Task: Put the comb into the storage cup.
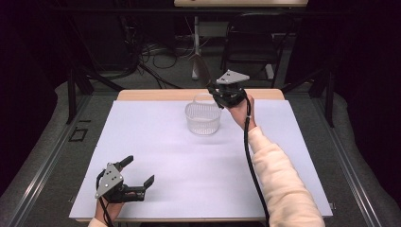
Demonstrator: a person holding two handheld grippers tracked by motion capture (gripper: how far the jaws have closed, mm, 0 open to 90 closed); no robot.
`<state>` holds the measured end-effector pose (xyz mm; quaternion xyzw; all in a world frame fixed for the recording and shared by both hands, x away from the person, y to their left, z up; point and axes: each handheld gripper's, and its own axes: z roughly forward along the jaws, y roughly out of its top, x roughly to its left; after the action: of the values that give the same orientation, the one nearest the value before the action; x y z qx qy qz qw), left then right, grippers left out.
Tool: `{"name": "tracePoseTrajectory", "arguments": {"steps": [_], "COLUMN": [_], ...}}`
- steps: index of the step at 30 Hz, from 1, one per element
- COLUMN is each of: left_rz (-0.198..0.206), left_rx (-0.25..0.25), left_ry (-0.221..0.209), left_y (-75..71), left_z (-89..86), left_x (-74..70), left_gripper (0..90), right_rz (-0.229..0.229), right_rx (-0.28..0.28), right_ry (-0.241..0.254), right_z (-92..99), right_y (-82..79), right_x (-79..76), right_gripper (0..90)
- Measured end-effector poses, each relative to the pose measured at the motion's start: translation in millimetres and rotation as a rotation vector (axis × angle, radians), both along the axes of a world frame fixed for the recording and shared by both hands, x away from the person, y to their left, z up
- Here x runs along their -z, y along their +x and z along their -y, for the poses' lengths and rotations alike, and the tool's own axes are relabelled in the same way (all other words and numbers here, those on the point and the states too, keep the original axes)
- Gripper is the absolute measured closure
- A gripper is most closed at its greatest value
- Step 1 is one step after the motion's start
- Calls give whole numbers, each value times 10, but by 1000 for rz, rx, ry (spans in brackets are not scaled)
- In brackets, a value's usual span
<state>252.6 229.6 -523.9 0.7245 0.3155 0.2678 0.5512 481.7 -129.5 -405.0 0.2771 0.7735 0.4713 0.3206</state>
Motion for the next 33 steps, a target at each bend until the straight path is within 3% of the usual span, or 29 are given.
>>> {"name": "tracePoseTrajectory", "arguments": {"steps": [33], "left_rz": [5], "left_rx": [2], "left_ry": [4], "left_y": [-11], "left_z": [3], "left_x": [-9], "left_gripper": [16], "right_rz": [6], "right_rx": [-12], "right_ry": [67], "right_z": [-82], "right_y": [45], "right_x": [96], "right_gripper": [722]}}
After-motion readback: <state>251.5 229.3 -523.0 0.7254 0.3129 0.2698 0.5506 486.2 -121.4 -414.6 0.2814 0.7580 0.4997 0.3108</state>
